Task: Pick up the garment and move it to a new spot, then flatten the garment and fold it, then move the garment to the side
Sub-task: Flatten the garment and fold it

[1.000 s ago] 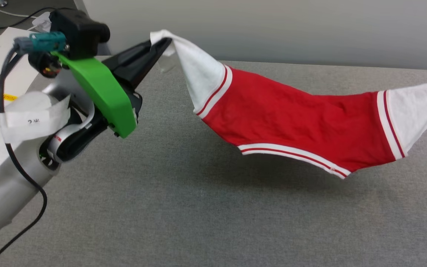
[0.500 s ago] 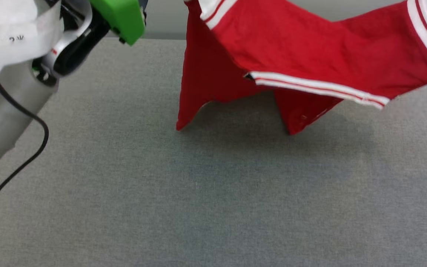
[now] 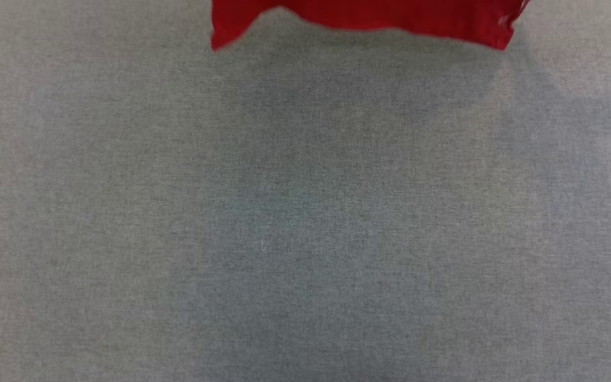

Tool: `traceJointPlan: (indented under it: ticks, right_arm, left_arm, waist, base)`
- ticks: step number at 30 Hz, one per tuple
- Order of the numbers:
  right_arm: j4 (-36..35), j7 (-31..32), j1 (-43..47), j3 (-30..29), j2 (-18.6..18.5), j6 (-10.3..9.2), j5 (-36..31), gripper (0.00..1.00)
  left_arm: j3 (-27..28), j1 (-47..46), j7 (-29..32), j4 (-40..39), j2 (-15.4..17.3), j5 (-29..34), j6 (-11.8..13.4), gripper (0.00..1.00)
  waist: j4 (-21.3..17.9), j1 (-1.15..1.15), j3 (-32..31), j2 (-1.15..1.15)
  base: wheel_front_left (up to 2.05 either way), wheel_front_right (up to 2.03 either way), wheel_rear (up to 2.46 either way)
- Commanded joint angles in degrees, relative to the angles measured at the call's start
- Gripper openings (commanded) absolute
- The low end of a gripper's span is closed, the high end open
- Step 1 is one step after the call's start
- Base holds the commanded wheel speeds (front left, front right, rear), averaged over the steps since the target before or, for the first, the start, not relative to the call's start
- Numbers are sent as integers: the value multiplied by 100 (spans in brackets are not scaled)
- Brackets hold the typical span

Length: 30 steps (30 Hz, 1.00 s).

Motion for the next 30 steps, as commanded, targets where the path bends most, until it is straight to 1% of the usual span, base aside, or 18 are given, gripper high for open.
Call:
traceJointPlan:
  ticks: [1,8,13,19,22,25,30]
  right_arm:
    - [177,-122,-326,72,59,-5,-115,0]
    - [1057,-641,-1537,405,328,-5,-360,0]
    - [1565,-993,-1887,724,486,-5,-402,0]
    - [1953,-1424,-1582,1137,649,-5,-115,0]
    - [2040,-1648,-1160,1364,731,-5,64,0]
    - [2061,-1856,-743,1551,771,-5,266,0]
    - [1983,-2185,140,1873,763,-5,564,0]
  left_arm:
    - [51,-246,-91,160,-65,98,-34,0]
    - [208,-910,-531,913,-228,143,-101,0]
    - [172,-932,-758,1320,-288,144,-148,0]
    - [23,-446,-954,1601,-366,85,-191,0]
    - [-54,1,-1020,1599,-340,47,-202,0]
    - [-101,501,-1045,1511,-247,53,-206,0]
    - [212,1614,-1053,1011,-127,31,-199,0]
  waist:
    - [-113,-1,481,0]
    - [-112,-1,865,0]
    - [-92,-1,985,0]
    - [-108,-1,866,0]
    - [-144,-1,699,0]
    - [-175,-1,531,0]
    - [-156,-1,205,0]
  base:
    - [0,0,0]
    - [0,0,0]
    - [0,0,0]
    - [0,0,0]
    - [0,0,0]
    - [0,0,0]
    - [0,0,0]
